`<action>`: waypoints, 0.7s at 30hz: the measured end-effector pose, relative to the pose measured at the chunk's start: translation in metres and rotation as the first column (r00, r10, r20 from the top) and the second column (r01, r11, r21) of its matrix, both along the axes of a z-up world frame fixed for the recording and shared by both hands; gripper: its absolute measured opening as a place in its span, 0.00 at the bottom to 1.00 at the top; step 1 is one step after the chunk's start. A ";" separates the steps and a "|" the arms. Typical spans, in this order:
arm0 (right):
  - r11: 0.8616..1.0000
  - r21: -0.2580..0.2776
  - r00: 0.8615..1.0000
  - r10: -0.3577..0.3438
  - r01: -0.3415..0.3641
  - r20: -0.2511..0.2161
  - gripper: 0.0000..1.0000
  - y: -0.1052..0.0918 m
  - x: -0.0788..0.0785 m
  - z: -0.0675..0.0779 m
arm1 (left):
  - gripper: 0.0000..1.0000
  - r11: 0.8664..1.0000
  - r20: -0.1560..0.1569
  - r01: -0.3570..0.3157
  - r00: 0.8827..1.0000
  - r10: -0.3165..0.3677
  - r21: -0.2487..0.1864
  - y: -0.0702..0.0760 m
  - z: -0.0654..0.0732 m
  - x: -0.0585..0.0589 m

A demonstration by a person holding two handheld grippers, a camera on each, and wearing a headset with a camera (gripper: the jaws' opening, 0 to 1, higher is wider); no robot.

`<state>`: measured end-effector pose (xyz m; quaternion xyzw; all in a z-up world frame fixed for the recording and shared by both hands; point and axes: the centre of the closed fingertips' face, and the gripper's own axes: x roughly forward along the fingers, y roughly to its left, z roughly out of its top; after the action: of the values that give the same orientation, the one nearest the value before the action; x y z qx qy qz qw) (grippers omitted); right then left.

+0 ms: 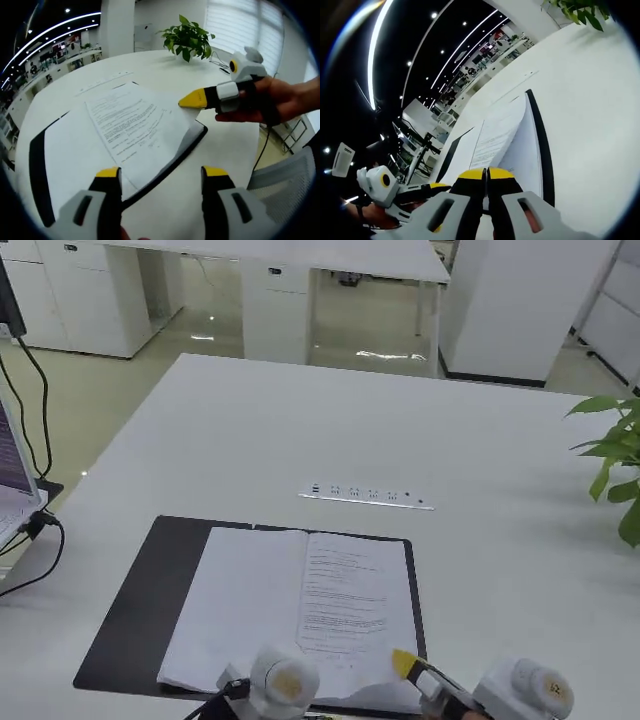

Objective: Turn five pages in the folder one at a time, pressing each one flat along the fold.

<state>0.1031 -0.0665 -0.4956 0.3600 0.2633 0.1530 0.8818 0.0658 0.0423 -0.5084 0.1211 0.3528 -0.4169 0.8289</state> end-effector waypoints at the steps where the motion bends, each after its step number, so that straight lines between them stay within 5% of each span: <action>1: 1.000 0.007 1.000 -0.008 0.008 0.000 0.00 0.000 0.001 0.001 | 0.63 1.000 0.004 -0.001 1.000 0.001 0.001 0.002 0.002 0.000; 21: 1.000 0.026 0.999 -0.011 0.010 0.043 0.00 0.019 0.015 0.029 | 0.67 0.996 0.066 -0.075 0.995 0.078 -0.053 0.040 0.041 0.006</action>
<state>0.1177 -0.0478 -0.4670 0.3693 0.2404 0.1596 0.8834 0.0720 0.0821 -0.4673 0.1007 0.3180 -0.3891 0.8587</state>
